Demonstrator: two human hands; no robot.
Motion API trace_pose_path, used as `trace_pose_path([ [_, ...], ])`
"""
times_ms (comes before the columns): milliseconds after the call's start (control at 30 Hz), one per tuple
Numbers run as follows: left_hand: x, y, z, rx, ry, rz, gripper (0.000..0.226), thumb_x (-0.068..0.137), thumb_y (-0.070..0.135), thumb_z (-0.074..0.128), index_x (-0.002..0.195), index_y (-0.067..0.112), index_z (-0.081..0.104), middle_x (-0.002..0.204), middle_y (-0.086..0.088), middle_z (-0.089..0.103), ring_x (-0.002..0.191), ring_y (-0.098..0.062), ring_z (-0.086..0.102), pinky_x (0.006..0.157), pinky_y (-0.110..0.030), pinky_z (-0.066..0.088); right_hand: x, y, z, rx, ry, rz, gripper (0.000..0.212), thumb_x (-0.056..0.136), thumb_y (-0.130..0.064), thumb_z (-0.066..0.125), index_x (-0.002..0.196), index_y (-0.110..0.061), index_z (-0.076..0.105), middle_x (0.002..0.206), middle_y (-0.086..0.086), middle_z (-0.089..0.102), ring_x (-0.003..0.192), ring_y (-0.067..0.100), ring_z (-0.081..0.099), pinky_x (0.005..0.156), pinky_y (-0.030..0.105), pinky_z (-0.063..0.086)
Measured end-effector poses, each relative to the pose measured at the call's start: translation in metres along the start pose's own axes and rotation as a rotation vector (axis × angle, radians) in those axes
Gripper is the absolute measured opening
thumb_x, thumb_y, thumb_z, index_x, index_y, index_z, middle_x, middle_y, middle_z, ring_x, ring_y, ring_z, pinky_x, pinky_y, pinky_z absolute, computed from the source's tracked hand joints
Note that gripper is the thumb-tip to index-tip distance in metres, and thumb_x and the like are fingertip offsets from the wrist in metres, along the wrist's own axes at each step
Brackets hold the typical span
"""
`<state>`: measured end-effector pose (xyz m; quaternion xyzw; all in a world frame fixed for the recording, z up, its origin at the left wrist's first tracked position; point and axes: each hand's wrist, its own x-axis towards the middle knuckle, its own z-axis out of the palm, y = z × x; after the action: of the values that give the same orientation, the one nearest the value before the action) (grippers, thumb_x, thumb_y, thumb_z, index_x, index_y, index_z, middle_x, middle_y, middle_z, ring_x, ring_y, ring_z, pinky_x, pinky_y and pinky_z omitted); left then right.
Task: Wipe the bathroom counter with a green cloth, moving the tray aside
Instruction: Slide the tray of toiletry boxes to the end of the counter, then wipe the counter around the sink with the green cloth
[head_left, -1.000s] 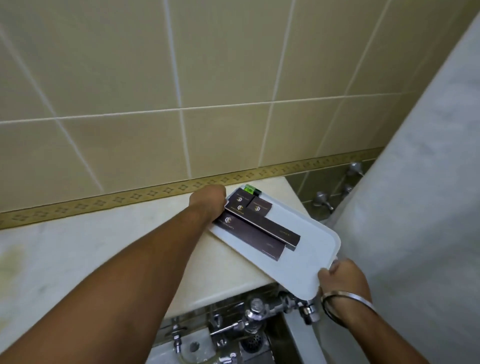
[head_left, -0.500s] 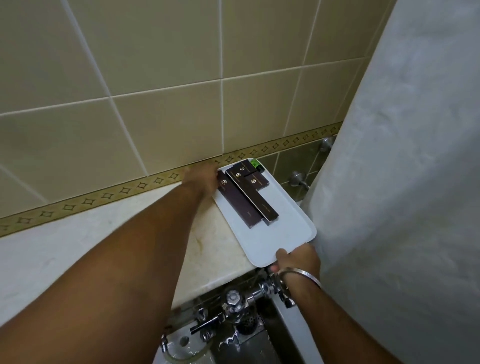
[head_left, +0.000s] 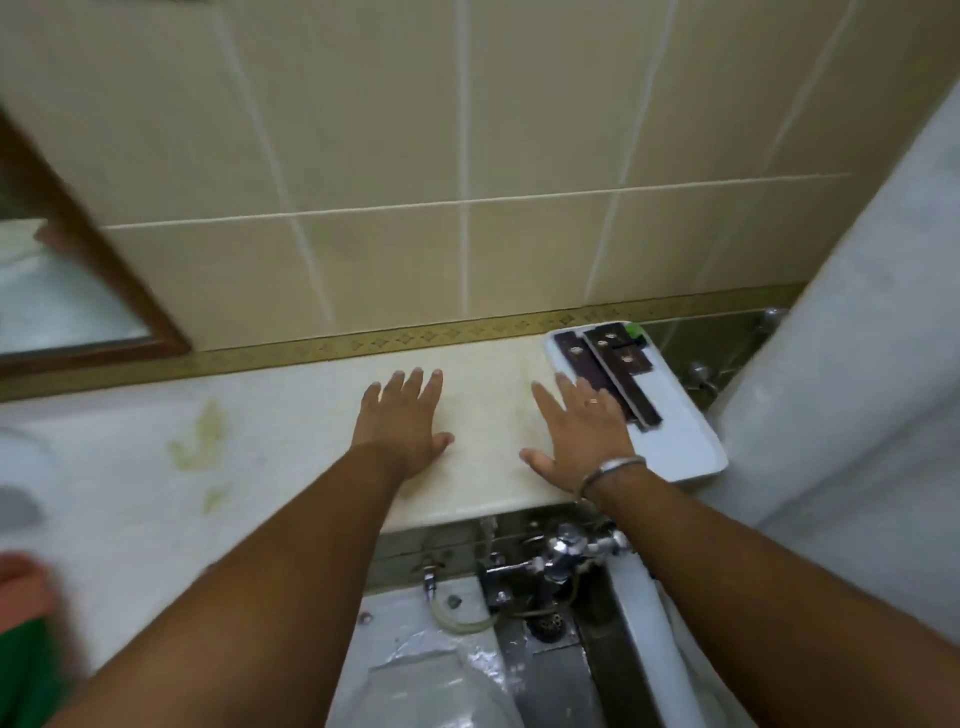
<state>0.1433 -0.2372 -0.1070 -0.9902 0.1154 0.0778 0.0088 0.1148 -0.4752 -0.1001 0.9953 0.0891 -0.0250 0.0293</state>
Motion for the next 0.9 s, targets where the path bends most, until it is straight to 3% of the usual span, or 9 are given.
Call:
trace_pose_path([
  [67, -0.041, -0.023, 0.001, -0.008, -0.021, -0.063, 0.085, 0.094, 0.06, 0.043, 0.156, 0.024, -0.003, 0.166, -0.004, 0.004, 0.151, -0.027, 0.005, 0.121, -0.048, 0.008, 0.005, -0.032, -0.004, -0.067, -0.03, -0.146, 0.092, 0.077, -0.072, 0.041, 0.15, -0.031, 0.005, 0.161, 0.01, 0.007, 0.145, 0.035, 0.011, 0.114, 0.053, 0.008],
  [167, -0.105, -0.064, 0.004, -0.035, -0.043, -0.182, 0.084, 0.095, 0.06, 0.04, 0.156, 0.024, -0.004, 0.166, -0.004, 0.004, 0.151, -0.027, 0.005, 0.121, -0.049, 0.009, 0.005, -0.092, -0.008, -0.103, -0.055, -0.285, 0.094, 0.073, -0.076, 0.037, 0.149, -0.034, 0.003, 0.161, 0.009, 0.005, 0.146, 0.035, 0.008, 0.114, 0.055, 0.002],
  [267, -0.178, -0.119, 0.005, -0.015, -0.066, -0.322, 0.084, 0.095, 0.058, 0.041, 0.156, 0.021, -0.001, 0.165, -0.006, 0.008, 0.15, -0.029, 0.01, 0.119, -0.052, 0.011, -0.002, -0.172, -0.013, -0.084, -0.053, -0.413, 0.091, 0.073, -0.076, 0.033, 0.15, -0.034, 0.007, 0.16, 0.009, 0.01, 0.145, 0.034, 0.011, 0.113, 0.056, 0.002],
  [400, -0.303, -0.212, 0.01, -0.079, -0.073, -0.639, 0.086, 0.092, 0.057, 0.049, 0.157, 0.019, 0.006, 0.164, -0.006, 0.014, 0.149, -0.03, 0.014, 0.12, -0.053, 0.011, -0.025, -0.326, -0.029, -0.02, -0.03, -0.738, 0.082, 0.081, -0.068, 0.031, 0.15, -0.029, 0.014, 0.158, 0.008, 0.021, 0.143, 0.031, 0.02, 0.114, 0.054, 0.003],
  [567, -0.418, -0.279, 0.026, -0.147, -0.143, -0.859, 0.063, 0.101, 0.046, 0.034, 0.156, 0.02, 0.016, 0.164, -0.008, 0.014, 0.15, -0.033, 0.01, 0.121, -0.053, 0.006, -0.08, -0.484, -0.038, 0.034, -0.06, -1.086, 0.061, 0.09, -0.052, 0.033, 0.141, -0.019, 0.036, 0.145, 0.009, 0.044, 0.131, 0.029, 0.039, 0.113, 0.05, 0.014],
  [633, -0.449, -0.299, 0.028, -0.167, -0.172, -0.913, 0.06, 0.102, 0.042, 0.036, 0.155, 0.021, 0.017, 0.164, -0.009, 0.013, 0.15, -0.033, 0.009, 0.121, -0.053, 0.006, -0.104, -0.537, -0.037, -0.021, -0.062, -1.137, 0.05, 0.091, -0.048, 0.039, 0.13, -0.018, 0.046, 0.132, 0.01, 0.054, 0.123, 0.029, 0.047, 0.111, 0.049, 0.02],
  [733, -0.473, -0.322, 0.031, -0.195, -0.233, -0.947, 0.077, 0.096, 0.041, 0.054, 0.157, 0.021, 0.011, 0.165, -0.009, 0.007, 0.15, -0.034, 0.006, 0.121, -0.054, 0.006, -0.127, -0.587, -0.037, -0.098, -0.108, -1.088, 0.04, 0.087, -0.041, 0.054, 0.118, -0.016, 0.053, 0.119, 0.011, 0.06, 0.112, 0.031, 0.053, 0.105, 0.049, 0.028],
  [833, -0.481, -0.334, 0.038, -0.179, -0.291, -0.972, 0.091, 0.088, 0.036, 0.069, 0.157, 0.022, 0.011, 0.165, -0.012, 0.006, 0.15, -0.036, 0.007, 0.12, -0.057, 0.008, -0.138, -0.615, -0.038, -0.067, -0.204, -1.056, 0.027, 0.083, -0.032, 0.065, 0.104, -0.016, 0.062, 0.108, 0.009, 0.064, 0.101, 0.028, 0.059, 0.087, 0.038, 0.043],
  [900, -0.483, -0.34, 0.039, -0.174, -0.323, -0.96, 0.088, 0.083, 0.034, 0.074, 0.154, 0.025, 0.023, 0.164, -0.013, 0.01, 0.149, -0.036, 0.009, 0.119, -0.058, 0.009, -0.137, -0.623, -0.044, 0.067, -0.331, -1.062, 0.017, 0.085, -0.032, 0.066, 0.089, -0.016, 0.063, 0.093, 0.005, 0.066, 0.088, 0.025, 0.061, 0.074, 0.032, 0.046],
])
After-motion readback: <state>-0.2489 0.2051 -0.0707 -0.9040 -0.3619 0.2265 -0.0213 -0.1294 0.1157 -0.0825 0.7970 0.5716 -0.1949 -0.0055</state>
